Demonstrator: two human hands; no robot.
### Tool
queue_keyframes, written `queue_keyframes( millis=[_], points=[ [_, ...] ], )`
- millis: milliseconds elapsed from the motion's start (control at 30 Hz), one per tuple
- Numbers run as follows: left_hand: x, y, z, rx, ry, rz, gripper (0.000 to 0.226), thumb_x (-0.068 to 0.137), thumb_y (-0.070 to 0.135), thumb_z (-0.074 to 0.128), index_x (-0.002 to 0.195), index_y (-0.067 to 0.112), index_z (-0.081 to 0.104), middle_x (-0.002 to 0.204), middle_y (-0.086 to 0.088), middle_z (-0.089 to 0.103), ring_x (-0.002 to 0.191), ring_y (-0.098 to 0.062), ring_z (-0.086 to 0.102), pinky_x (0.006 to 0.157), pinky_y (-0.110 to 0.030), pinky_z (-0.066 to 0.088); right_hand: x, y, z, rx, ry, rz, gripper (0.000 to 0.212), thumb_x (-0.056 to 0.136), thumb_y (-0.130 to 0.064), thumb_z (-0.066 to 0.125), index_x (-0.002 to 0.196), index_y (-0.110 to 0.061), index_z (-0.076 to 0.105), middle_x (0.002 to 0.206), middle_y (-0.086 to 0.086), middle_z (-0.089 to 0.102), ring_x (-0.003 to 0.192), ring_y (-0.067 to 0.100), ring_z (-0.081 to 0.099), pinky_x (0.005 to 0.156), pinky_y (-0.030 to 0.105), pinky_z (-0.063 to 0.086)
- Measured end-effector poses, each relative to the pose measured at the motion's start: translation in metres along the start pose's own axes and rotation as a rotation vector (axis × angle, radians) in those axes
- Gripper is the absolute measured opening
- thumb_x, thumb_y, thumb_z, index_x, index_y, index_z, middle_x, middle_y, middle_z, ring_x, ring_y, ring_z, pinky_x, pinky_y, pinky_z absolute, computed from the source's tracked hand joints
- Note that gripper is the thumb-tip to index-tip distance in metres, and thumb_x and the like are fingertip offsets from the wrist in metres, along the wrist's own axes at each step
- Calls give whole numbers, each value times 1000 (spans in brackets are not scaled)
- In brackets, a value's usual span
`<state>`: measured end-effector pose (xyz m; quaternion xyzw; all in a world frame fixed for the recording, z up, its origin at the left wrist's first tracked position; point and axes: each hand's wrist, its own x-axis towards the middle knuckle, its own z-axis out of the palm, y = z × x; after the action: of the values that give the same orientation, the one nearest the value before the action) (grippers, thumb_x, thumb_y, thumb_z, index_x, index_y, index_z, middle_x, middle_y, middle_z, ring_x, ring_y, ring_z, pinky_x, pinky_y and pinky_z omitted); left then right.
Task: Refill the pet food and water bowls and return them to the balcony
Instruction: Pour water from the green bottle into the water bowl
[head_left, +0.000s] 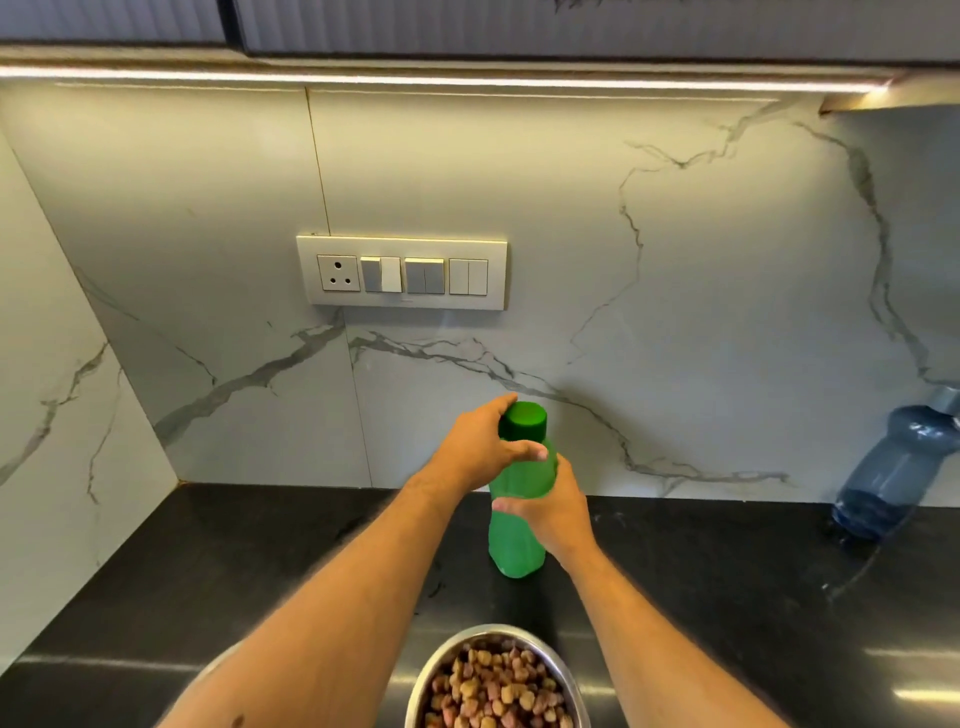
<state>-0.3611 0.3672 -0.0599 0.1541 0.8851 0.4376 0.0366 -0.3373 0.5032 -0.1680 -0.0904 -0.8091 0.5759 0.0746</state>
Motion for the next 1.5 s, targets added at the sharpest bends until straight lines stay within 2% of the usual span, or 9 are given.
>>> queue_keyframes(
  millis=[233,500,567,767,933,1033,1300,1400,1500],
  points=[
    [-35,15,-40,-230,95,35,66,84,20,80,144,16,52,135,-6,62,120,-18,58,101,-28,47,-28,-41,-1,-15,-13,-126,95,42,-43,101,119,-35,47,114,-10,64,101,9,65,77,34,58],
    [-125,50,-114,-430,130,176,52,87,5,74,136,12,57,125,-10,65,111,-20,63,89,-22,54,-108,-132,22,59,-9,-268,106,35,-51,97,122,-27,42,117,-4,63,103,14,66,78,38,60],
    [-148,55,-130,-440,155,187,47,87,4,74,132,11,60,122,-10,66,109,-20,63,92,-27,54,-130,-148,31,55,-19,-285,103,40,-49,98,122,-27,40,114,-7,63,101,12,66,77,36,60],
    [-222,46,-156,-382,171,169,38,87,5,74,122,16,62,111,-3,67,96,-11,64,78,-13,52,-210,-163,64,33,-26,-299,99,51,-41,99,130,-32,41,108,-17,63,97,-3,61,69,19,48],
    [-274,32,-156,-401,234,144,40,80,6,78,115,21,66,113,-4,70,104,-20,66,94,-31,54,-270,-161,84,28,15,-270,94,49,-43,97,125,-37,41,107,-17,65,95,-5,63,71,19,49],
    [-301,28,-151,-399,242,126,48,68,20,76,114,25,67,113,-6,71,106,-23,67,97,-38,55,-298,-154,91,23,59,-269,93,49,-41,98,122,-37,41,105,-18,65,89,-14,62,62,8,47],
    [-343,7,-119,-293,412,74,60,65,43,91,117,25,67,106,9,72,97,-7,68,84,-23,55,-346,-129,112,-4,221,-233,92,46,-47,96,117,-30,41,105,-13,66,91,1,66,69,21,50],
    [-349,6,-108,-359,421,31,70,58,45,95,111,23,54,107,5,65,94,-8,65,77,-24,55,-349,-120,112,-71,173,-263,96,48,-50,95,123,-29,40,111,-14,60,92,3,62,69,13,44],
    [-354,8,-102,-400,307,42,70,69,39,85,127,20,51,122,-1,60,106,-18,62,90,-30,53,-351,-111,107,-138,122,-278,99,50,-52,96,128,-28,41,102,-22,49,85,-3,54,64,7,36]
  ],
)
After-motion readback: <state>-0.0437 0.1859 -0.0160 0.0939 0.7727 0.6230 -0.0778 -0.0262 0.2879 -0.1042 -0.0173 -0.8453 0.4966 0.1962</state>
